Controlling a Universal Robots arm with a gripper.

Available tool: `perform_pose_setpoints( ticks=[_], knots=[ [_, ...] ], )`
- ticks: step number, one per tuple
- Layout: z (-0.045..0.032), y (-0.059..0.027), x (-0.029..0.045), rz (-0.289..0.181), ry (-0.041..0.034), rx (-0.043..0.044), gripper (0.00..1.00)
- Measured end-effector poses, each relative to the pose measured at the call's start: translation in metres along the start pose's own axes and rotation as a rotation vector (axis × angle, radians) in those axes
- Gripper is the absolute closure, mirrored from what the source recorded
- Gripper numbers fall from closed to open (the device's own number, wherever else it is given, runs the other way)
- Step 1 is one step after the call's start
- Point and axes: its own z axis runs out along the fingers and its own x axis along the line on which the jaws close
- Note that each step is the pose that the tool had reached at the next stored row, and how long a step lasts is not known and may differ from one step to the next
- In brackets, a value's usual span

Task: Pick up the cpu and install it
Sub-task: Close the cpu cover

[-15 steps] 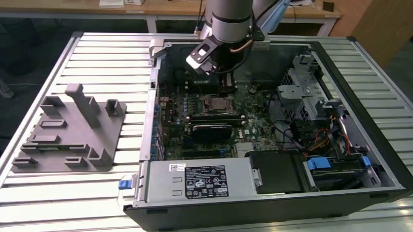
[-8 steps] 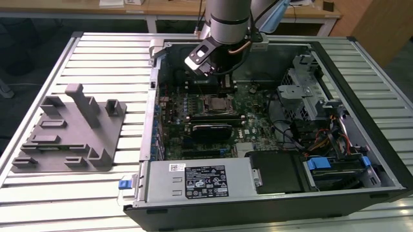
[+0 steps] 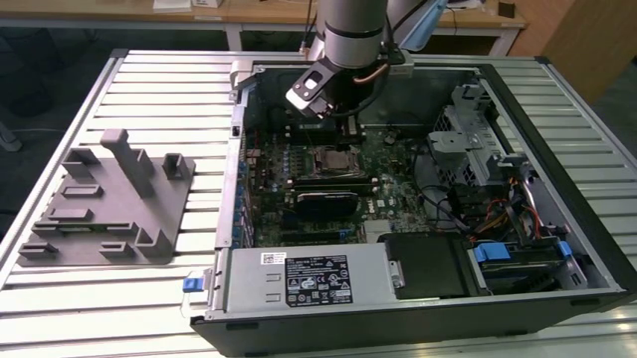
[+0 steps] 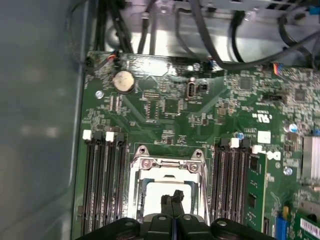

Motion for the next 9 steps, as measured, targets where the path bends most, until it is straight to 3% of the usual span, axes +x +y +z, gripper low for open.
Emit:
perform_pose_setpoints(
  ticks=[9],
  knots=[
    [0.0018,-0.0001,0.0000,-0.163,0.0051,-0.0043,0.89]
  ],
)
